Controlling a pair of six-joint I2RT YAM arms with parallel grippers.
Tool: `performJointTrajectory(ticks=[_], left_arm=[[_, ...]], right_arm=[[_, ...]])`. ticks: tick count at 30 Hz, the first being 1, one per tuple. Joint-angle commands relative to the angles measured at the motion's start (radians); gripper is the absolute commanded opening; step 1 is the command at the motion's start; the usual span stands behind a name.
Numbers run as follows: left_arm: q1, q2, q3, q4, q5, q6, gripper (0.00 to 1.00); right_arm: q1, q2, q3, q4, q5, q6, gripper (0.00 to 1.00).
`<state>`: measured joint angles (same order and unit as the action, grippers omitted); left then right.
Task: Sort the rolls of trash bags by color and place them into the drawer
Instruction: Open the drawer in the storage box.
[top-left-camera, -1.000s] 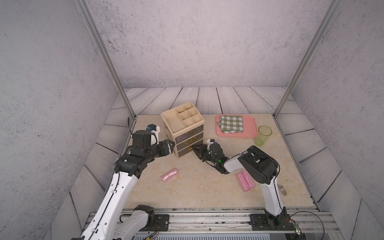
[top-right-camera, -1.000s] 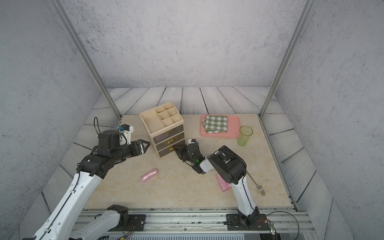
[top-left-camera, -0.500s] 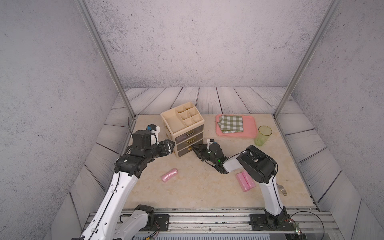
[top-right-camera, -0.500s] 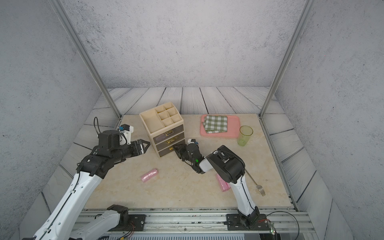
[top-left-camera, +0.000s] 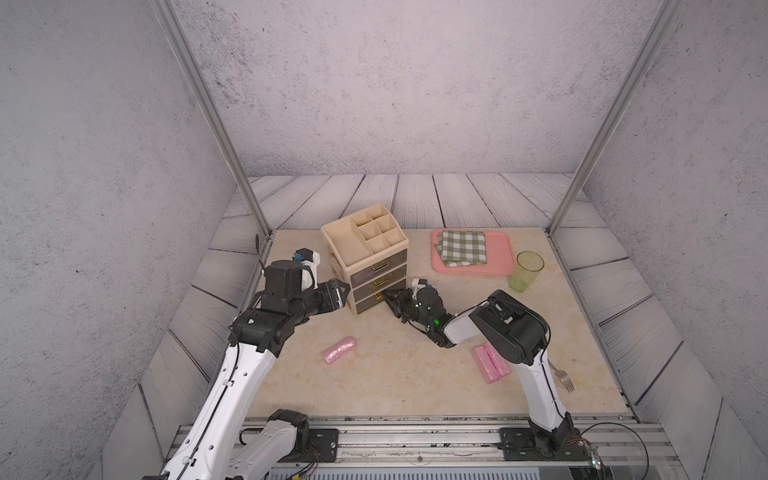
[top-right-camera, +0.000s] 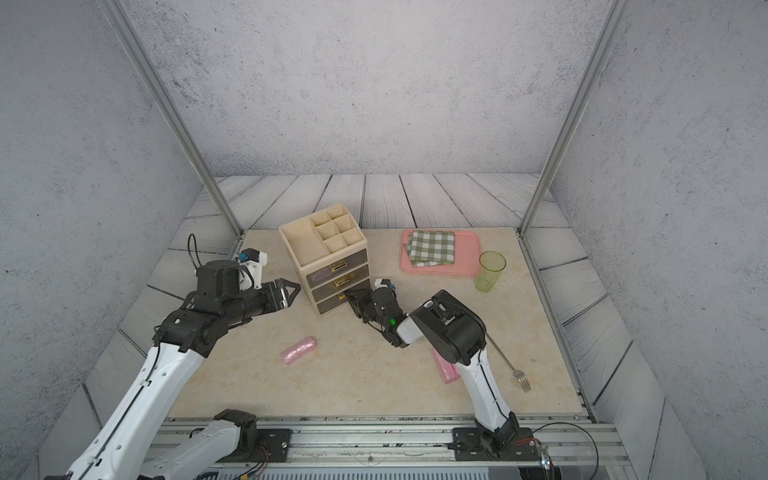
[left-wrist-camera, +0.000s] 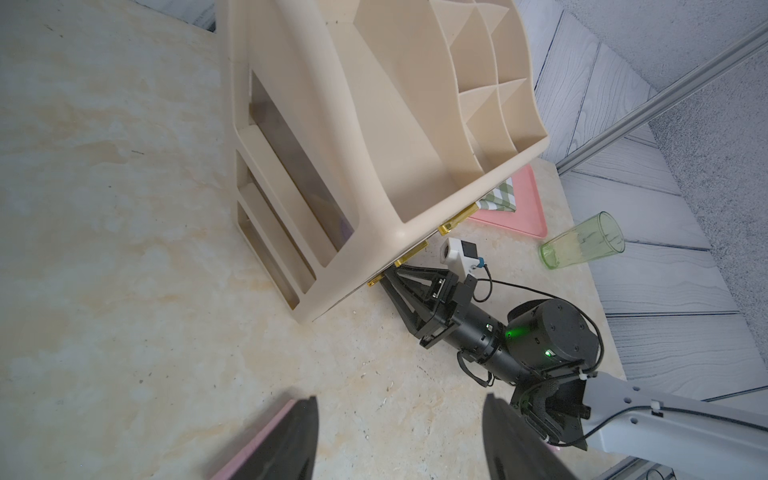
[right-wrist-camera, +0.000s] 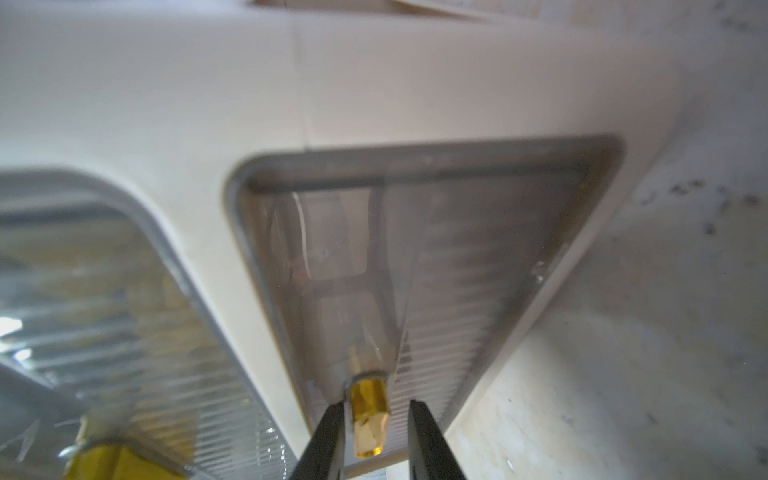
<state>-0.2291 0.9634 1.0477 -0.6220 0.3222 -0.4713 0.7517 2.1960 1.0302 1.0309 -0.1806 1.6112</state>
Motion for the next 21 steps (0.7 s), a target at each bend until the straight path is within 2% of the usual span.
performJointTrajectory(ticks=[1, 9, 21], left_arm=[[0.01, -0.009, 0.001, -0.007, 0.005, 0.011, 0.68], [0.011, -0.011, 0.001, -0.011, 0.009, 0.013, 0.68], [0.011, -0.009, 0.006, -0.008, 0.015, 0.01, 0.68]], right_arm=[[0.005, 0.039, 0.03, 0.011, 0.01, 0.009, 0.29], [0.005, 0.043, 0.039, 0.008, 0.012, 0.009, 0.26], [0.005, 0.009, -0.006, 0.03, 0.011, -0.004, 0.15]])
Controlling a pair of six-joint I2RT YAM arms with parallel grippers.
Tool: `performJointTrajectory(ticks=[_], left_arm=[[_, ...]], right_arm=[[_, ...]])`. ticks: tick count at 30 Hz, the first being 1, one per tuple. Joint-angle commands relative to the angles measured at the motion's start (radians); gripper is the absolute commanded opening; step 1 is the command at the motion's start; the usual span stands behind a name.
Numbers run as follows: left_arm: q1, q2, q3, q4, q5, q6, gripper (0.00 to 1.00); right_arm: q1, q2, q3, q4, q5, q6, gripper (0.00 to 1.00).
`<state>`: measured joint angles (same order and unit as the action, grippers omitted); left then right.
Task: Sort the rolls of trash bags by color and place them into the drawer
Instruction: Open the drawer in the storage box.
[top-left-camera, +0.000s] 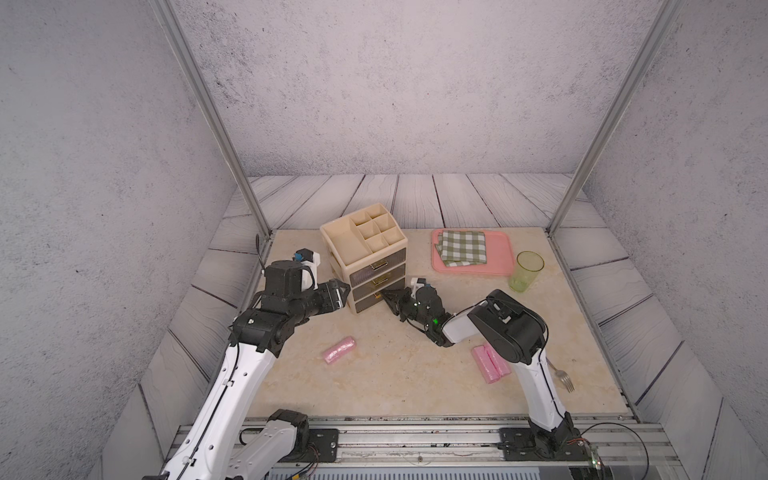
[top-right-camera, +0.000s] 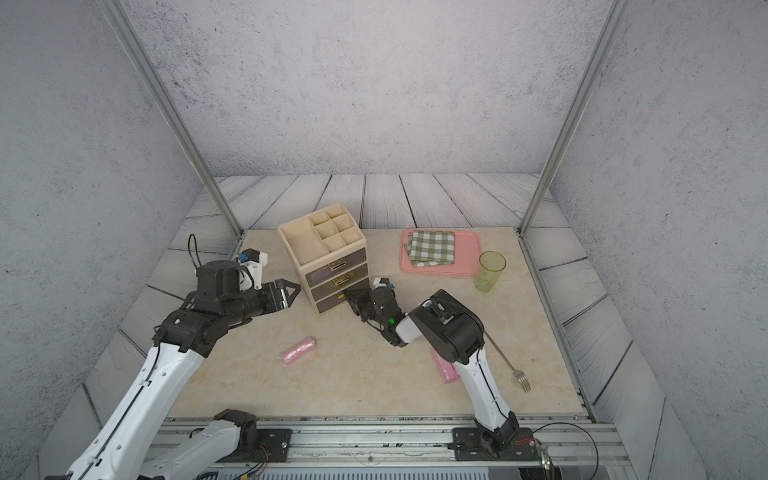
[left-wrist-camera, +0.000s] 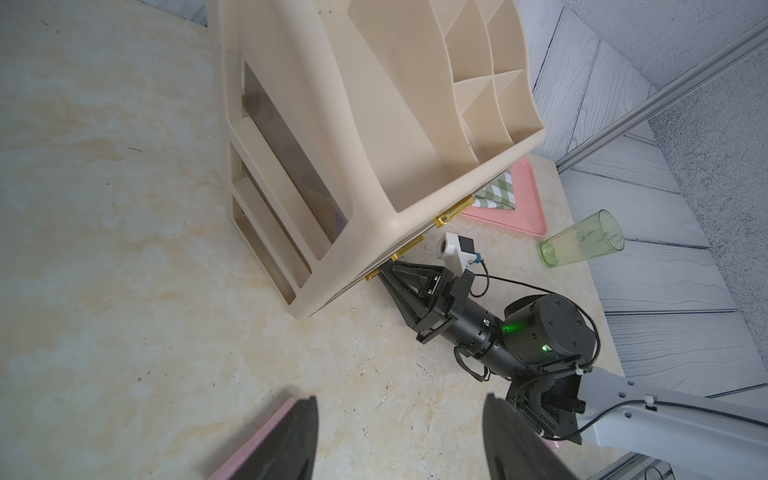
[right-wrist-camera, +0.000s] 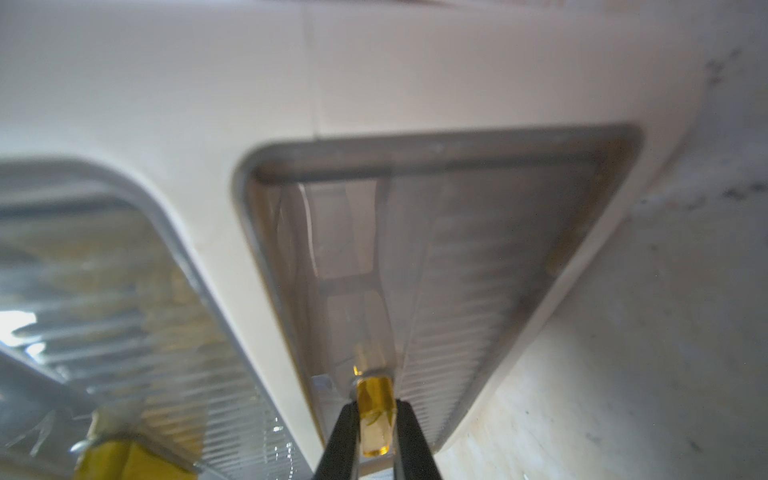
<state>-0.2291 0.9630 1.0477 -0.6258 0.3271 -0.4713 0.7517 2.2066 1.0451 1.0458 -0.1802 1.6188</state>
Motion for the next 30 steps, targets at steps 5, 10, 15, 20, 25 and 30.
performJointTrajectory(ticks=[5, 10, 15, 20, 25, 30], left_arm=[[0.01, -0.01, 0.014, -0.005, 0.01, 0.01, 0.68], [0.01, -0.012, 0.017, -0.003, 0.013, 0.008, 0.69], [0.01, -0.015, 0.02, -0.003, 0.016, 0.005, 0.69], [0.01, -0.02, 0.02, -0.003, 0.013, 0.003, 0.68], [0.01, -0.023, 0.019, -0.002, 0.013, -0.001, 0.69], [0.01, -0.027, 0.015, -0.002, 0.01, -0.003, 0.68]], right_arm=[[0.011, -0.029, -0.064, 0.045, 0.007, -0.007, 0.14], [0.017, -0.068, -0.143, 0.098, 0.013, -0.002, 0.14], [0.028, -0.122, -0.236, 0.142, 0.015, 0.001, 0.14], [0.042, -0.156, -0.337, 0.203, 0.021, 0.014, 0.14], [0.052, -0.176, -0.415, 0.257, 0.019, 0.027, 0.14], [0.069, -0.204, -0.464, 0.262, 0.024, 0.022, 0.14]])
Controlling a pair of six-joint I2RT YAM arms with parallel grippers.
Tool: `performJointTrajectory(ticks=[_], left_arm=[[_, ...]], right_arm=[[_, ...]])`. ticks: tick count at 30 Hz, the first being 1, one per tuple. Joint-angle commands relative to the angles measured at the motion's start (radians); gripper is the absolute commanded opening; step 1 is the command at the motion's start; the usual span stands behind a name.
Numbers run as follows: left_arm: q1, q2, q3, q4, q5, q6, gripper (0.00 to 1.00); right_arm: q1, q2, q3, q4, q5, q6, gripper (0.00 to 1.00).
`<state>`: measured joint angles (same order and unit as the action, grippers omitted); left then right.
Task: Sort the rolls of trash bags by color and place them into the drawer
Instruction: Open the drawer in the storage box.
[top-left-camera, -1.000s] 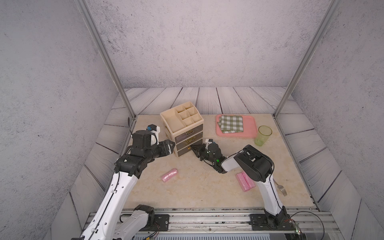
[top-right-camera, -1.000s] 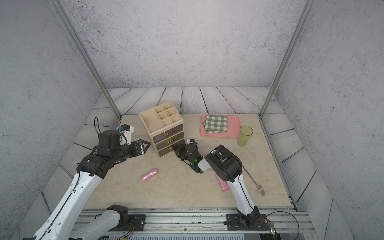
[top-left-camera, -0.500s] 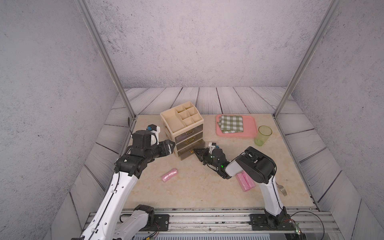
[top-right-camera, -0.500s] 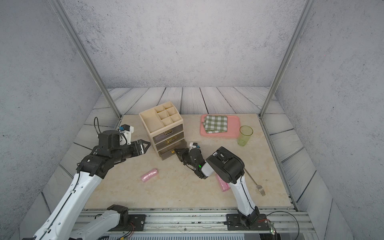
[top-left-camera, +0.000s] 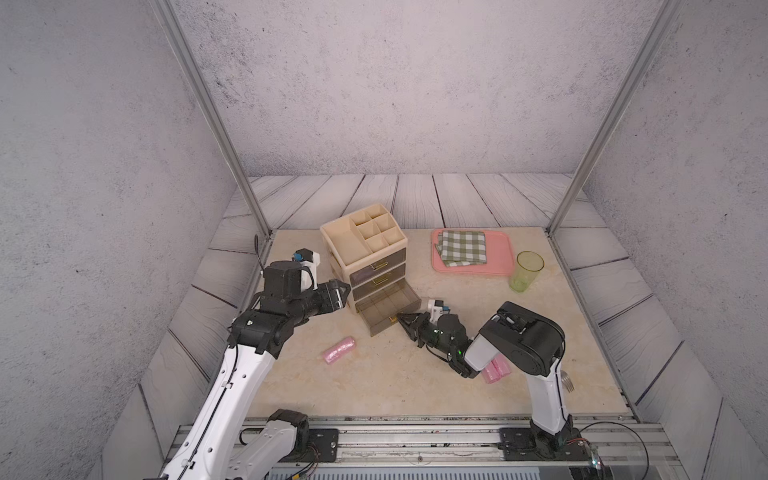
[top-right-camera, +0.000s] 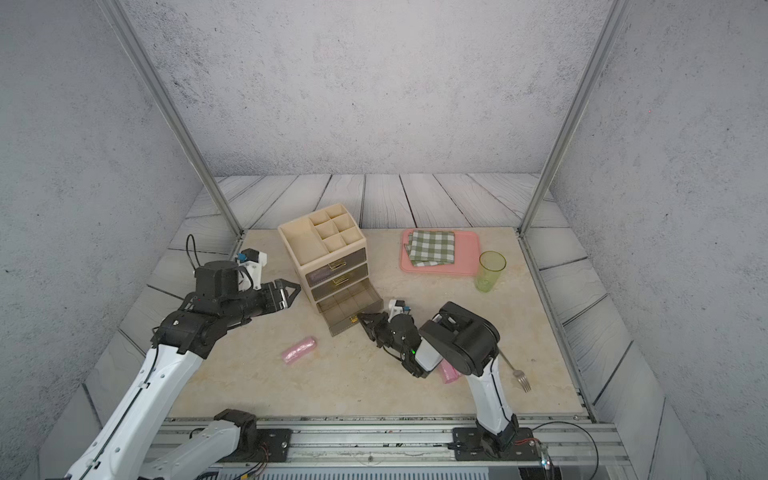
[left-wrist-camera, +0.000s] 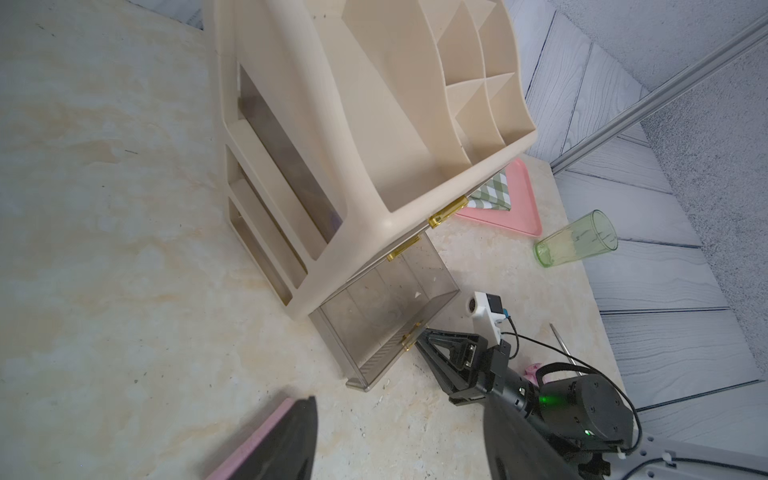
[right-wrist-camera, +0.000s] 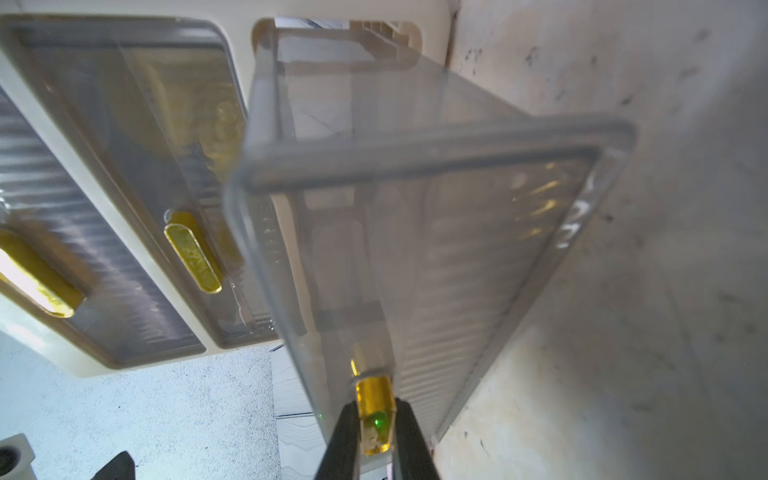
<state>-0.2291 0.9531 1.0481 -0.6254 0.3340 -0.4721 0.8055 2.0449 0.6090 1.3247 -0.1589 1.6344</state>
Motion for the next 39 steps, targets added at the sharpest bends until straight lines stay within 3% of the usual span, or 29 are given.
performJointTrajectory(ticks=[1, 12, 17, 20, 24, 31, 34, 39], left_arm=[[0.01, -0.019, 0.015, -0.001, 0.003, -0.002, 0.68], [0.01, -0.019, 0.007, 0.004, 0.005, -0.005, 0.69], [0.01, -0.017, 0.005, 0.006, 0.005, -0.004, 0.69], [0.01, -0.016, 0.002, 0.008, 0.003, -0.003, 0.69], [0.01, -0.011, -0.004, 0.019, 0.003, -0.007, 0.69], [0.011, -0.001, -0.008, 0.033, 0.002, -0.003, 0.71], [0.011, 0.002, -0.024, 0.042, 0.005, -0.002, 0.72], [0.011, 0.001, -0.081, 0.071, 0.038, -0.022, 0.74]], right_arm=[[0.019, -0.047, -0.036, -0.014, 0.005, 0.005, 0.14], [0.036, -0.09, -0.098, -0.021, 0.015, -0.005, 0.17], [0.037, -0.09, -0.1, -0.054, 0.003, -0.008, 0.44], [0.04, -0.1, -0.109, -0.06, 0.001, -0.024, 0.54], [0.049, -0.17, -0.125, -0.146, -0.003, -0.076, 0.6], [0.054, -0.446, -0.134, -0.576, -0.044, -0.277, 0.6], [0.053, -0.621, -0.044, -0.991, -0.033, -0.484, 0.6], [0.038, -0.821, 0.134, -1.66, 0.178, -0.79, 0.61]])
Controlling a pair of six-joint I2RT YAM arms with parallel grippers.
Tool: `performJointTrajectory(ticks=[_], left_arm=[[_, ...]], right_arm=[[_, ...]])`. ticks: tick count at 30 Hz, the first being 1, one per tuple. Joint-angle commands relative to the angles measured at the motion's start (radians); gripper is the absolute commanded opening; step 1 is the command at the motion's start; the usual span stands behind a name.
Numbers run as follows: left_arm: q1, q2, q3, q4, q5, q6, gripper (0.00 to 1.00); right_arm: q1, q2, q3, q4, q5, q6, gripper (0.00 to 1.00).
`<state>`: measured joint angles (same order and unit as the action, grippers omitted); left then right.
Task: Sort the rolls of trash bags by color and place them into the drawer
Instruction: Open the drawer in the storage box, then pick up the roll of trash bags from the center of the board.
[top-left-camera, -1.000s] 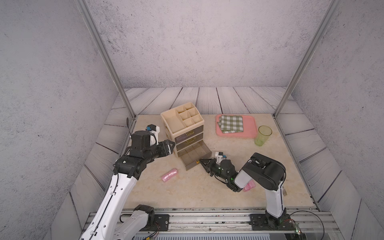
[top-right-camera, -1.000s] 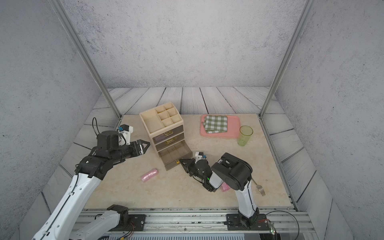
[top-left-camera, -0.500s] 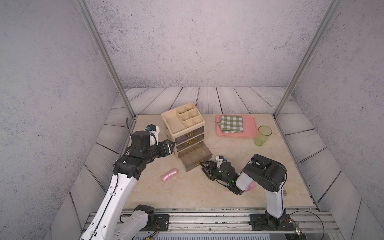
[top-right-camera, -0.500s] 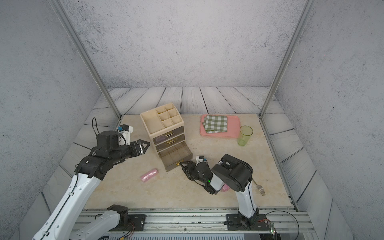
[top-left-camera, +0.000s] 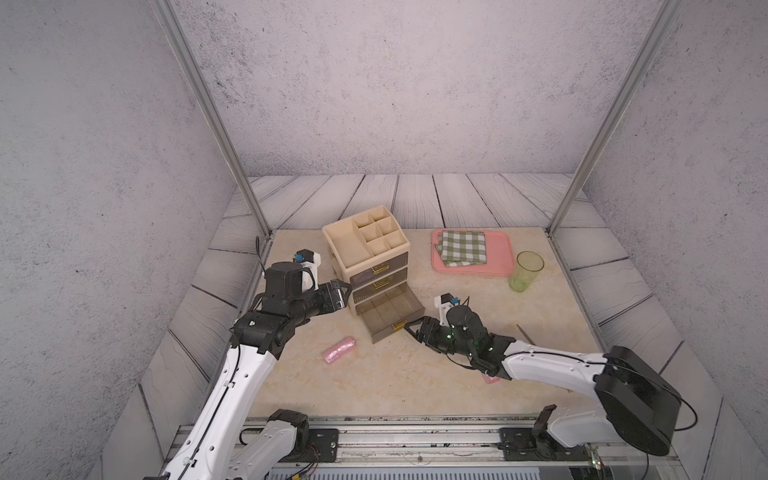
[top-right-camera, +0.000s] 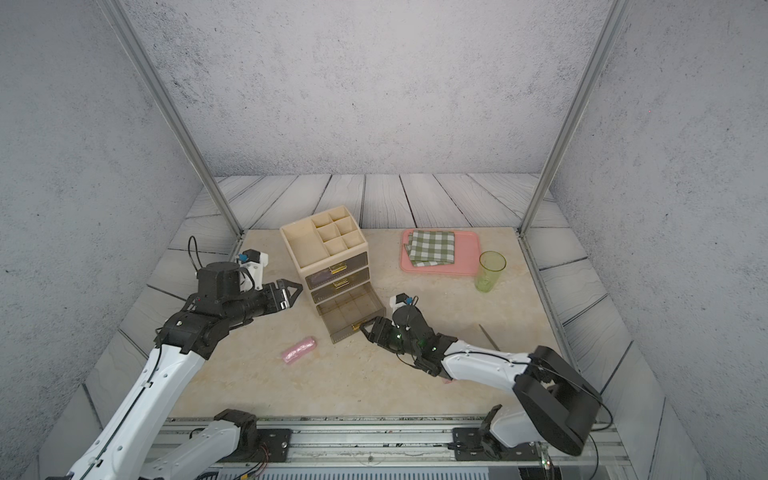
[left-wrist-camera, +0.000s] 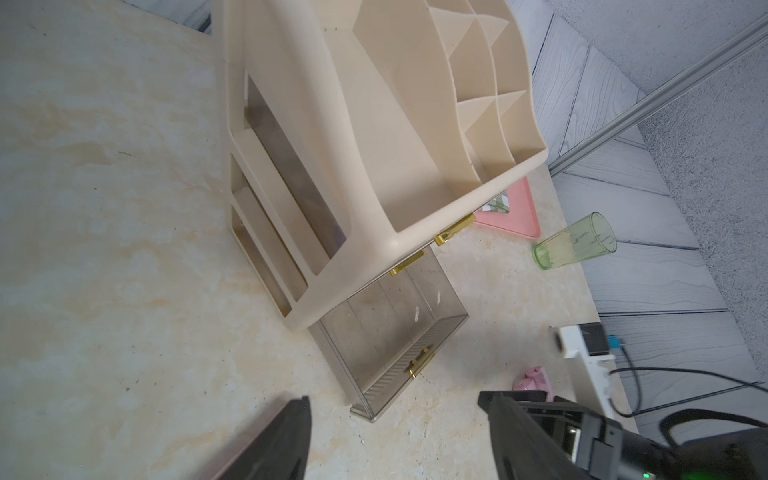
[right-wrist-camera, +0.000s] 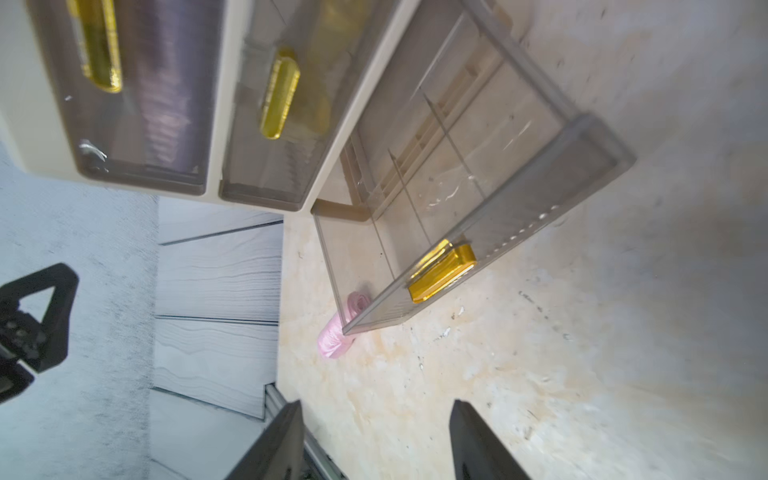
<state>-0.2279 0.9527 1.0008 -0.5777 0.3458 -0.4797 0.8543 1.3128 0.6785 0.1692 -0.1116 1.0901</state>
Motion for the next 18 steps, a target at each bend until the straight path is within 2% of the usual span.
performJointTrajectory(ticks=[1, 4, 8, 13, 18], left_arm=[[0.01, -0.005, -0.051, 0.033, 0.04, -0.025, 0.74], [0.009, -0.034, -0.116, 0.062, 0.07, -0.061, 0.75], [0.005, -0.082, -0.218, 0.122, 0.115, -0.13, 0.75], [-0.004, -0.108, -0.288, 0.161, 0.147, -0.171, 0.75], [-0.006, -0.098, -0.274, 0.145, 0.164, -0.149, 0.75]], right_arm=[[-0.019, -0.109, 0.093, -0.603, 0.174, -0.29, 0.61], [-0.043, -0.133, 0.144, -0.833, 0.277, -0.346, 0.61], [-0.068, -0.145, 0.138, -1.006, 0.372, -0.321, 0.6], [-0.087, -0.156, 0.079, -1.088, 0.437, -0.251, 0.62], [-0.107, -0.145, 0.019, -1.054, 0.429, -0.246, 0.62]])
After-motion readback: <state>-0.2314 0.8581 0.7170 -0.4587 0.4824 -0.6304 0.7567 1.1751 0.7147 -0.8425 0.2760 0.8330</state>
